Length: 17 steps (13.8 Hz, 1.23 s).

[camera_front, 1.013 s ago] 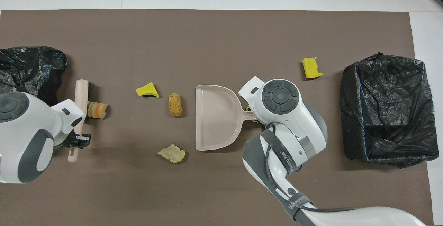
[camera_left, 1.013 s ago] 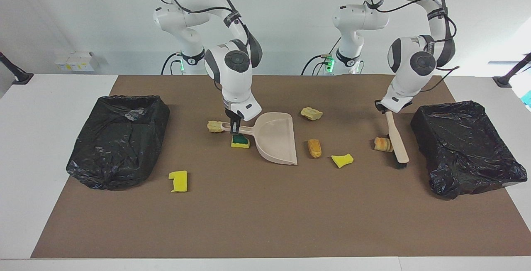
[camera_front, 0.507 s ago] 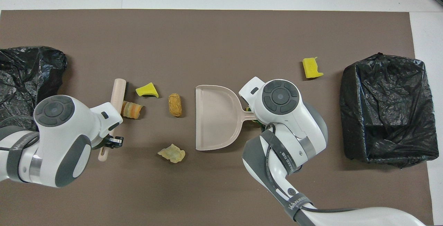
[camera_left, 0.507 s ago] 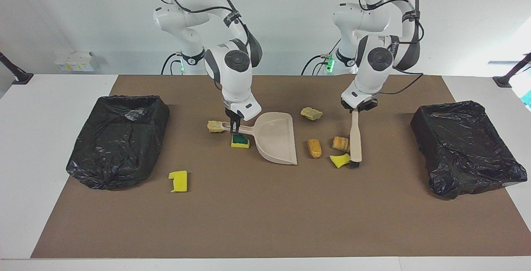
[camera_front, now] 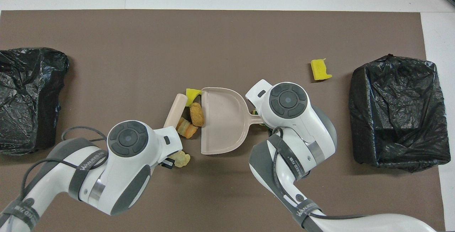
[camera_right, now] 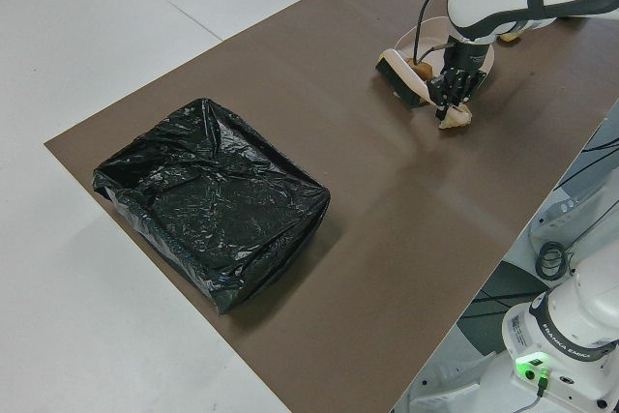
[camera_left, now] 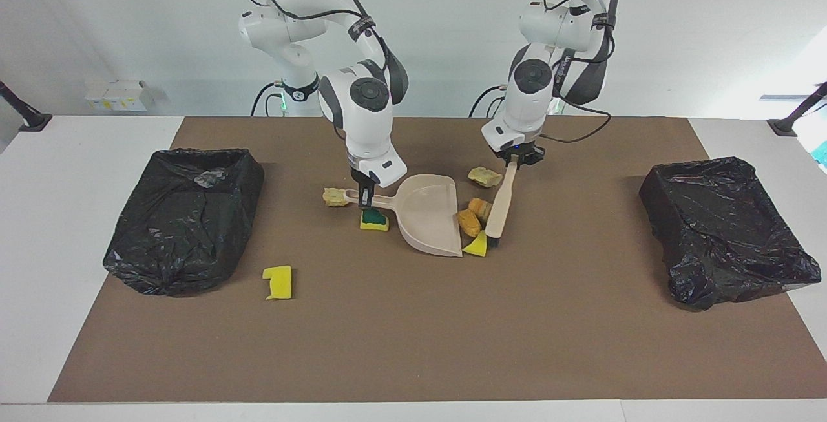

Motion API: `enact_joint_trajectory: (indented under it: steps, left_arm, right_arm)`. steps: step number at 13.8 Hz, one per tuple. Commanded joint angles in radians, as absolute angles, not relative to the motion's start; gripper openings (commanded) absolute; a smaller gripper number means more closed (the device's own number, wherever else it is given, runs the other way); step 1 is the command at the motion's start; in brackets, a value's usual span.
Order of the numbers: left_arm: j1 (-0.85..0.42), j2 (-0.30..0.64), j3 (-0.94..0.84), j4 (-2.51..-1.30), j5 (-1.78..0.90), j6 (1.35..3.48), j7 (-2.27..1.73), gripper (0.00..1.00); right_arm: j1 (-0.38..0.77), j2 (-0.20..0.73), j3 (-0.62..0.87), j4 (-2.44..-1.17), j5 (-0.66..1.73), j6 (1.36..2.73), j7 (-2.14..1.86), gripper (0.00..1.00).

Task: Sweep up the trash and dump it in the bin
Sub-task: 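Push the bread into the dustpan with the brush in the left gripper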

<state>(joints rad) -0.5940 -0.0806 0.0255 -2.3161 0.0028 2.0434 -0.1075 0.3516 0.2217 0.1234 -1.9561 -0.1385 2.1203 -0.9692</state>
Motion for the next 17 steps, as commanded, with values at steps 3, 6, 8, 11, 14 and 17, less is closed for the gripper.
enact_joint_trajectory:
  steps: [3, 6, 8, 11, 14, 17]
  left_arm:
    - [-0.728, -0.094, 0.04, -2.277, -0.171, 2.028, -0.149, 0.0]
    - [-0.772, -0.097, 0.04, -2.232, -0.184, 1.976, -0.294, 0.0]
    - [-0.759, -0.118, 0.044, -2.208, -0.184, 1.89, -0.378, 0.0]
    - [-0.758, -0.19, 0.052, -2.204, -0.187, 1.772, -0.606, 0.0]
    - [-0.762, -0.225, 0.048, -2.215, -0.189, 1.672, -0.806, 0.0]
    - [-0.759, -0.274, 0.049, -2.276, -0.21, 1.642, -0.836, 0.0]
  right_arm:
    - [0.348, 0.198, 0.127, -1.982, -0.156, 2.125, -0.933, 0.0]
    - [0.342, 0.196, 0.127, -1.99, -0.156, 2.125, -0.933, 0.0]
    - [0.336, 0.196, 0.127, -1.99, -0.156, 2.125, -0.939, 0.0]
    - [0.333, 0.198, 0.127, -1.99, -0.156, 2.126, -0.953, 0.0]
    - [0.333, 0.198, 0.127, -1.99, -0.156, 2.125, -0.953, 0.0]
    - [0.333, 0.198, 0.126, -1.991, -0.156, 2.126, -0.977, 0.0]
